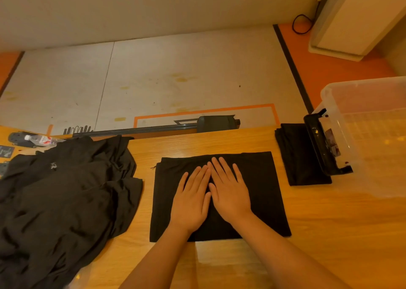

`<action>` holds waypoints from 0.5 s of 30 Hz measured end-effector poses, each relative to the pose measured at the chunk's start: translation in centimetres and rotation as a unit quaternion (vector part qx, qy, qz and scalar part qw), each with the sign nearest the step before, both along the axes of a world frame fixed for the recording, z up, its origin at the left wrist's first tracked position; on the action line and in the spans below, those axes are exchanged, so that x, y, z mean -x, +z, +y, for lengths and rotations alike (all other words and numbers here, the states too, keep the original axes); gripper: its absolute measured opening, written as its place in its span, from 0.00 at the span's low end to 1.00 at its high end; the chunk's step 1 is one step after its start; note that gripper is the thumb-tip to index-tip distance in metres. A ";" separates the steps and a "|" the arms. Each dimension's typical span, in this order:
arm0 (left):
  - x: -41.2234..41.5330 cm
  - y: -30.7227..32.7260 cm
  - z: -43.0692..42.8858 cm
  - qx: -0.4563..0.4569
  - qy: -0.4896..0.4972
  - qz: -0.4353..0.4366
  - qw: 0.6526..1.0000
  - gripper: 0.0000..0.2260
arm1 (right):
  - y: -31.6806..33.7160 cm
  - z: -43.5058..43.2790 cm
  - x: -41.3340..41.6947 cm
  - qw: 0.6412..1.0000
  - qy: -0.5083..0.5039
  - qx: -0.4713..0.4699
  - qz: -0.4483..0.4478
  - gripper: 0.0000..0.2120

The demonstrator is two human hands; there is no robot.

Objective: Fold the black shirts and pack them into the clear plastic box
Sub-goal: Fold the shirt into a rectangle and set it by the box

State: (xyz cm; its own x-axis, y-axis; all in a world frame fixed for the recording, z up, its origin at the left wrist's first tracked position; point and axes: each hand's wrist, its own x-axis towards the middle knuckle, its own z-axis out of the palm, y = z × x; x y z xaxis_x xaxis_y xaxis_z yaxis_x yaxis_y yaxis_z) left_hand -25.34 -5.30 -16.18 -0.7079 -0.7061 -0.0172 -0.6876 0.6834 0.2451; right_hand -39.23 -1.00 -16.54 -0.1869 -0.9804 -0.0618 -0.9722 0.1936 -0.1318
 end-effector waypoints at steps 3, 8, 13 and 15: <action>0.0 -0.1 -0.3 -0.011 0.035 -0.011 0.999 0.26 | 0.0 0.0 0.2 1.000 0.005 -0.007 -0.005 0.27; 0.1 0.1 -0.5 -0.012 0.109 -0.017 0.994 0.27 | 0.3 0.0 0.8 1.000 0.023 -0.016 -0.012 0.28; 0.1 -0.2 -0.6 -0.013 0.173 -0.027 0.984 0.30 | 0.2 0.6 2.7 1.000 -0.010 -0.017 -0.001 0.28; 0.2 -0.1 -0.6 -0.008 0.175 -0.029 0.984 0.30 | 0.3 0.8 3.5 0.999 -0.030 -0.017 0.005 0.28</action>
